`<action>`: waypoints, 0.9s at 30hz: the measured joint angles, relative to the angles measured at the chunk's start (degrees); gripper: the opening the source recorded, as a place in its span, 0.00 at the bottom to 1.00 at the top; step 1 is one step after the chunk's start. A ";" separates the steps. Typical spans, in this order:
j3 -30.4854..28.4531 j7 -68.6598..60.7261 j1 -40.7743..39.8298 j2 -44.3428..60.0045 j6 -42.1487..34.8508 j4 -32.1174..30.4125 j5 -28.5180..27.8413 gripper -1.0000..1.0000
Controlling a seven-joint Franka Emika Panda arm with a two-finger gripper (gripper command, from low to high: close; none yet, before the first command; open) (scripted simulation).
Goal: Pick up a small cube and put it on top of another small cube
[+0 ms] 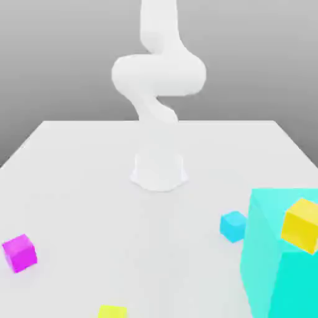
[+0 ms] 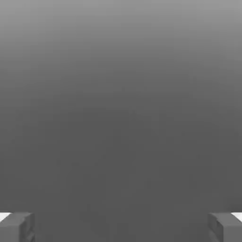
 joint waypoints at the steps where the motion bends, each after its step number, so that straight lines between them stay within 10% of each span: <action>1: 0.38 -0.22 1.07 1.81 1.51 -1.78 0.72 0.50; 20: 15.91 4.44 17.71 39.34 32.32 -33.81 2.30 0.50; 27: 1.40 13.82 29.04 53.90 44.16 -31.80 -10.76 0.50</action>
